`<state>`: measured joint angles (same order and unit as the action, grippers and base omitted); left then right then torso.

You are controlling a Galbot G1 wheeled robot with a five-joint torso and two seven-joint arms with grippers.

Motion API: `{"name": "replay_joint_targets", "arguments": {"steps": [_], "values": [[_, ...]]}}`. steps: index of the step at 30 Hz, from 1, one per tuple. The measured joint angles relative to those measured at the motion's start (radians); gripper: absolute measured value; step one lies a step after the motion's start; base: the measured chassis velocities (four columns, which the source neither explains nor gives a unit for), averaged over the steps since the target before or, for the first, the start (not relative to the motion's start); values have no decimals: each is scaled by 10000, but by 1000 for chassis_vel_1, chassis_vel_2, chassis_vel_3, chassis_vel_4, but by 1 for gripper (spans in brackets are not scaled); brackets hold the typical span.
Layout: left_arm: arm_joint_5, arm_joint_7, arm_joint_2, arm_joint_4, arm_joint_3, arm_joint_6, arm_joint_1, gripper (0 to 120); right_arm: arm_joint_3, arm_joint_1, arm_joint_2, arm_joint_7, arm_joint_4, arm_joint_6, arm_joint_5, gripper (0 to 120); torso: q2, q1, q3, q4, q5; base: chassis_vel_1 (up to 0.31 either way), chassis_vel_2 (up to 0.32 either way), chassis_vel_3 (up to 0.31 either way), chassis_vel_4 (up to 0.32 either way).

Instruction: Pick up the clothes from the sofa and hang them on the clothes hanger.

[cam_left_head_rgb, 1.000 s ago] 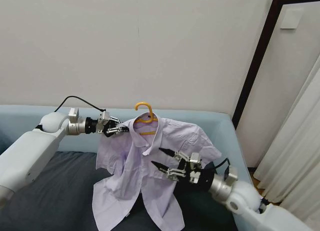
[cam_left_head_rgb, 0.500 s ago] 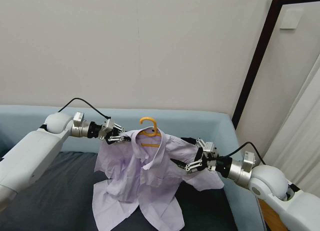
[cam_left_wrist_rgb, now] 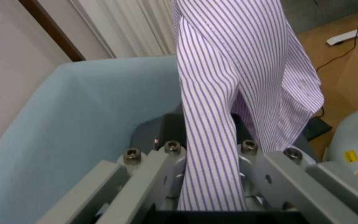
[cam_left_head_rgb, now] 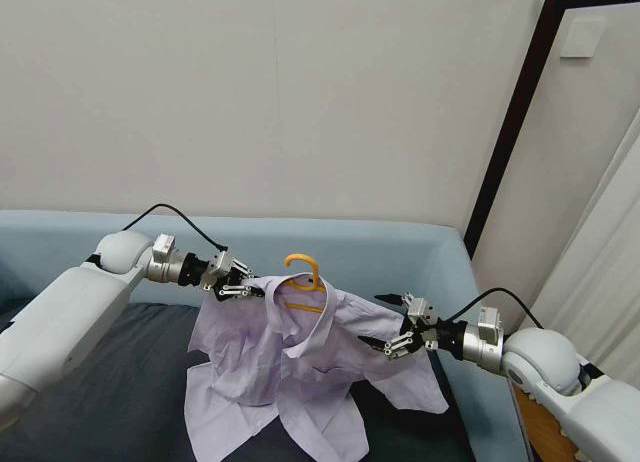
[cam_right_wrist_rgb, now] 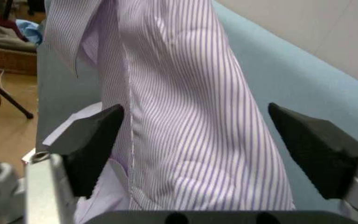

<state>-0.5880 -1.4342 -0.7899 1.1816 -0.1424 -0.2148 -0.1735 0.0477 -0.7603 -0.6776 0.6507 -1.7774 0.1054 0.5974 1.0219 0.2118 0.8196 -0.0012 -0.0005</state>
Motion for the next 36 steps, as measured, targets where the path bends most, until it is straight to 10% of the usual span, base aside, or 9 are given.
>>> {"name": "replay_joint_targets", "arguments": {"steps": [23, 36], "values": [[140, -382, -225, -306, -14, -50, 84, 7, 82, 233, -259, 1333, 662, -694, 221, 1, 0, 0, 0, 0, -1, 0, 0, 0, 0], [-267, -186, -252, -666, -93, -938, 215, 23, 143, 349, -168, 1756, 668, -871, 1012, 1, -1, 0, 0, 1, -2, 0, 0, 0, 0]]}}
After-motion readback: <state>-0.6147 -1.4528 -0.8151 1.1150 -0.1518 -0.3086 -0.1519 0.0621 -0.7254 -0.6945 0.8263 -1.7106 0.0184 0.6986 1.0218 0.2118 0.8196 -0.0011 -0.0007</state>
